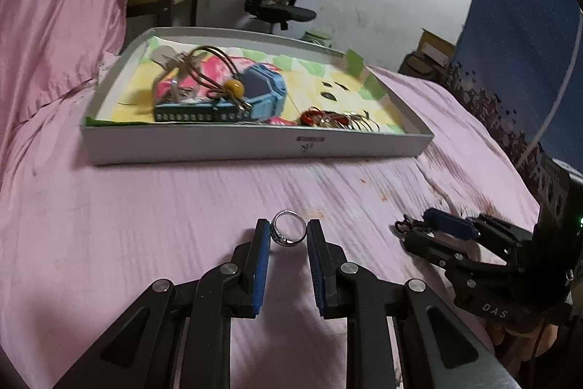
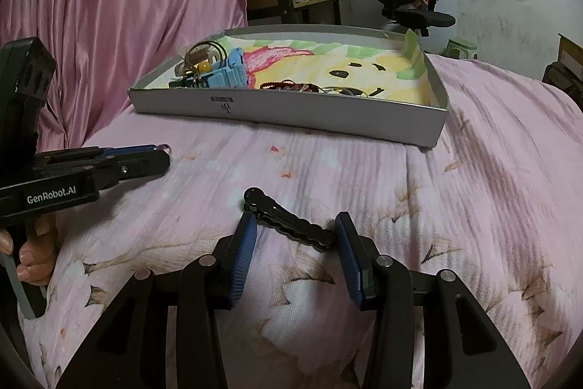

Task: Organize jewelry
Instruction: 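Lift and carry the ring toward the tray with left tool while right tool carries the chain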

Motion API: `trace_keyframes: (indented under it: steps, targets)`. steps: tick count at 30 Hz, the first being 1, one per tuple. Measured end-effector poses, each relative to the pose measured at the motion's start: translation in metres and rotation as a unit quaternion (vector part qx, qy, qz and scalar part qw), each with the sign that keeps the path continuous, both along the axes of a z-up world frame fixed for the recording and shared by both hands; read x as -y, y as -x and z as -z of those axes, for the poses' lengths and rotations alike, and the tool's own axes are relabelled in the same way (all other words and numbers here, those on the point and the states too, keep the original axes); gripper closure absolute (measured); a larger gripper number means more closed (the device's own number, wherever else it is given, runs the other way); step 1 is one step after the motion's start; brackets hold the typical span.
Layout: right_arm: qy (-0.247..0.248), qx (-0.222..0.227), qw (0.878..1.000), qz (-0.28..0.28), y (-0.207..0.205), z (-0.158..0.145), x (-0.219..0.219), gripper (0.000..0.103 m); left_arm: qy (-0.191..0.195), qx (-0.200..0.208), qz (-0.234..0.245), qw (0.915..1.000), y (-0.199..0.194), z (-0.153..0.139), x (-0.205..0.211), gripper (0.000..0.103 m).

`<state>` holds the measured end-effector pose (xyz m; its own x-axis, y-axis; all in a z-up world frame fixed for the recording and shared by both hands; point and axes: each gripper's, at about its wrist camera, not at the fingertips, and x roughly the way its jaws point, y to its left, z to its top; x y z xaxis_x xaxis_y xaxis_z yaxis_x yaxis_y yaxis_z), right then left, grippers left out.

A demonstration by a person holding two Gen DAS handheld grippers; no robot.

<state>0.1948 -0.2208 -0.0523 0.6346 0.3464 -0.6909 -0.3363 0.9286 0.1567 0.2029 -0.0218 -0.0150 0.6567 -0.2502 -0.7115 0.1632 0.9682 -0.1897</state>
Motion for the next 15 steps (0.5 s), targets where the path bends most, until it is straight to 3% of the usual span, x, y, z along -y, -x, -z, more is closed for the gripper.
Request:
trace_keyframes:
  steps: [15]
  targets:
    - [-0.022, 0.029, 0.999, -0.002, 0.007, -0.011, 0.010, 0.063, -0.015, 0.029, -0.012, 0.9994, 0.009, -0.014, 0.001, 0.083]
